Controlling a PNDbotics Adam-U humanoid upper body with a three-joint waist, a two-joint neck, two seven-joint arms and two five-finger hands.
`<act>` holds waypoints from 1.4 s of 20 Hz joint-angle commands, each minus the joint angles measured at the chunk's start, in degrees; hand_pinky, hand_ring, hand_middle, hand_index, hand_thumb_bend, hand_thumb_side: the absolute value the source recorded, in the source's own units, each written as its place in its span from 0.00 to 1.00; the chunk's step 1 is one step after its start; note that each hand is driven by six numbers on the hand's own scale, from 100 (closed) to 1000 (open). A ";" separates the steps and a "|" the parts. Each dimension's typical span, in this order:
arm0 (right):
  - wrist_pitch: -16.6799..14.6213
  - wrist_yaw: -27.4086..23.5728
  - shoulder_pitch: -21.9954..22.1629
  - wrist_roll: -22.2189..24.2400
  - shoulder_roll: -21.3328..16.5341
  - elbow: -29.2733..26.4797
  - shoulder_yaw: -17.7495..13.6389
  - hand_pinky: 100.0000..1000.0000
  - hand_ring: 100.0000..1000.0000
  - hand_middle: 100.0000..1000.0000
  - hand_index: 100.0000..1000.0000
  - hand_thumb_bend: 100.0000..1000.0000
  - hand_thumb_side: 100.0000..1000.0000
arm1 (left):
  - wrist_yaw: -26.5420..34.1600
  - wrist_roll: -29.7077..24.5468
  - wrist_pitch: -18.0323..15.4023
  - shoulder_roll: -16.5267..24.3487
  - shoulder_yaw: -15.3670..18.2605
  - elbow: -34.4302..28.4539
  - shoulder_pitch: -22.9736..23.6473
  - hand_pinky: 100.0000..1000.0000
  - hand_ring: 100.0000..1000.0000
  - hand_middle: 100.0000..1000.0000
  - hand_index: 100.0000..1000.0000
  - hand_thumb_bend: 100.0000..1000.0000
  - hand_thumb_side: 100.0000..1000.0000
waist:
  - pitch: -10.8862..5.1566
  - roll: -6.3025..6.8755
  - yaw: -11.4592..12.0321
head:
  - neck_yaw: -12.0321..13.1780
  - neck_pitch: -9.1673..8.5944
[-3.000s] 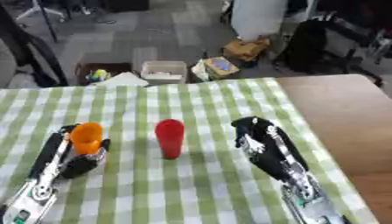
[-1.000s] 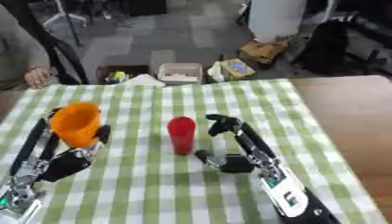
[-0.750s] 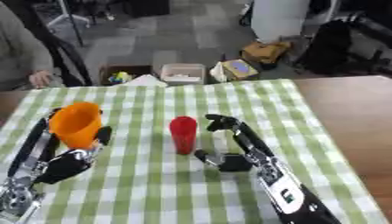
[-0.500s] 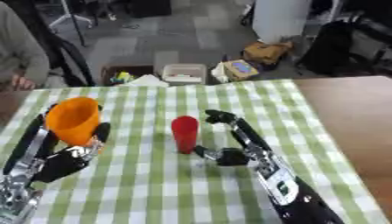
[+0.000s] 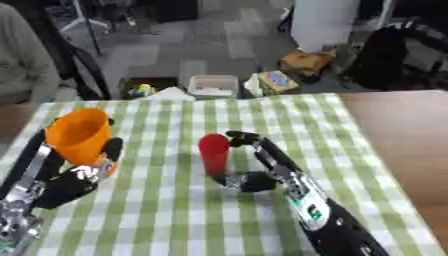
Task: Pour the contents of one cup into another cup.
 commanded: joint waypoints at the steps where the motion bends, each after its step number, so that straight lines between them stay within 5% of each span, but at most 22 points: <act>1: 0.20 0.84 -1.61 0.26 0.36 1.22 -0.75 0.87 0.75 0.64 0.91 0.50 0.46 | 0.58 -0.39 -0.01 0.76 0.01 -1.34 -0.83 0.41 0.35 0.36 0.66 0.00 0.43 | -1.22 0.12 0.35 | -0.37 -0.11; 28: 4.03 2.65 -5.18 -3.05 1.77 7.82 -4.34 0.87 0.72 0.56 0.89 0.47 0.49 | 1.56 -1.47 0.34 -0.03 -0.77 -2.53 -1.38 0.41 0.34 0.36 0.66 0.00 0.45 | -0.90 -0.04 3.08 | -1.17 -0.86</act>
